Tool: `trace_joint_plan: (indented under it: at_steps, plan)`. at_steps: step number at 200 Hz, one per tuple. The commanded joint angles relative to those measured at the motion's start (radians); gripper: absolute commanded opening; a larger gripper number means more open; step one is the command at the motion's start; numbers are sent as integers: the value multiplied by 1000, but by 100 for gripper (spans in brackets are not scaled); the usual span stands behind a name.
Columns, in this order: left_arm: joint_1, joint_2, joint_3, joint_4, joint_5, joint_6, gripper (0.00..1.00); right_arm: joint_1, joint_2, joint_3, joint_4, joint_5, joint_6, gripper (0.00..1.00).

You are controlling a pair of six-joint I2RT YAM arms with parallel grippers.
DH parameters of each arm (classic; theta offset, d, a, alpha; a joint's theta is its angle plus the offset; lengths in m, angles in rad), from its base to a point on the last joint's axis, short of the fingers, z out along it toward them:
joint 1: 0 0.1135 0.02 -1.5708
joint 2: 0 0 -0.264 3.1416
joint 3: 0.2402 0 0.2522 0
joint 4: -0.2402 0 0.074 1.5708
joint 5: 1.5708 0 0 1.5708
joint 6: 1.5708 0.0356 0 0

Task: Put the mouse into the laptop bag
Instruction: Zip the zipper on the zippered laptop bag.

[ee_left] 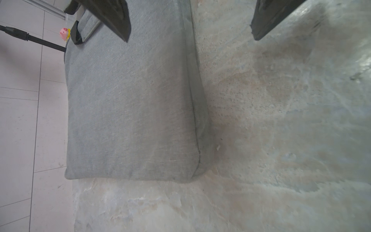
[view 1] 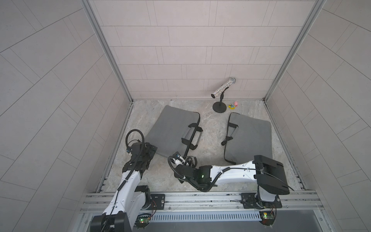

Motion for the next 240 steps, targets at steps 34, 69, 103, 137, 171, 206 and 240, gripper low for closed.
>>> trace_joint_plan:
  at_steps: [34, 69, 103, 137, 171, 206, 240]
  plan:
    - [27, -29, 17, -29, 7, 0, 98, 11, 140, 90, -73, 62, 39, 44]
    - [51, -24, 16, -29, 34, 3, 97, -7, 244, 195, -126, 108, 16, 43]
    - [74, -13, 15, -23, 53, 8, 97, -41, 318, 261, -177, 96, 38, 41]
    - [81, 0, 12, -9, 68, 8, 97, -64, 379, 313, -196, 80, 43, 39]
    - [85, 12, 11, 1, 74, 8, 97, -95, 413, 353, -226, 36, 53, 39]
    - [93, 19, 11, 6, 89, 9, 97, -96, 439, 392, -245, 32, 48, 35]
    - [96, 13, 9, 7, 93, 7, 97, -102, 453, 412, -266, 51, 67, 20]
